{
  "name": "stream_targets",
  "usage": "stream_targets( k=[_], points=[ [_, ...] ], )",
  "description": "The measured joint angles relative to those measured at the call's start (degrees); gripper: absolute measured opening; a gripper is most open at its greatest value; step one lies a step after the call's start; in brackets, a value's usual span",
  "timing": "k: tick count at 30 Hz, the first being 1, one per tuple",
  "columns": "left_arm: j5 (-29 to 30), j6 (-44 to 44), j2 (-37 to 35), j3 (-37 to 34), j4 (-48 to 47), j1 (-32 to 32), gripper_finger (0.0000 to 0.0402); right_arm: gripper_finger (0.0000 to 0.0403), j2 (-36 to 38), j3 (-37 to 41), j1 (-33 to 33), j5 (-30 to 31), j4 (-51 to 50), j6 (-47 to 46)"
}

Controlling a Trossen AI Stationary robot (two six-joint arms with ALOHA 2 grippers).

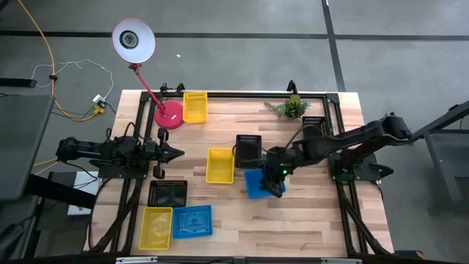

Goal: Stack baskets by color
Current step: Stack the right blue bin on the middle blue bin

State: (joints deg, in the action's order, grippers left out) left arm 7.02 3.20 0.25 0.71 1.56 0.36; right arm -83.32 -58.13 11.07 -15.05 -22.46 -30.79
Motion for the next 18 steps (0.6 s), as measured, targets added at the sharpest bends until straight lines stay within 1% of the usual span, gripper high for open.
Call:
stream_targets(
  k=[4,7,8,9,12,16,18],
  points=[
    [0.0,0.0,0.0,0.0,0.0,0.0,0.0001,0.0079,-4.8,-5.4,0.7,0.5,-10.8,7.3],
    [0.0,0.0,0.0,0.0,0.0,0.0,0.0001,0.0021,-7.9,-6.4,0.6,0.8,-16.5,10.4],
    [0.0,0.0,0.0,0.0,0.0,0.0,0.0001,0.0011,-8.8,-6.3,0.6,0.9,-17.9,11.0],
    [0.0,0.0,0.0,0.0,0.0,0.0,0.0001,0.0008,-9.8,-5.9,0.5,1.1,-19.6,11.7],
    [0.0,0.0,0.0,0.0,0.0,0.0,0.0001,0.0018,-12.3,-5.3,0.6,3.9,-25.4,14.0],
    [0.0,0.0,0.0,0.0,0.0,0.0,0.0001,0.0003,-13.5,-5.3,0.6,7.3,-26.8,16.8],
    [0.0,0.0,0.0,0.0,0.0,0.0,0.0001,0.0005,-13.8,-5.3,0.5,8.3,-26.7,18.0]
  ],
)
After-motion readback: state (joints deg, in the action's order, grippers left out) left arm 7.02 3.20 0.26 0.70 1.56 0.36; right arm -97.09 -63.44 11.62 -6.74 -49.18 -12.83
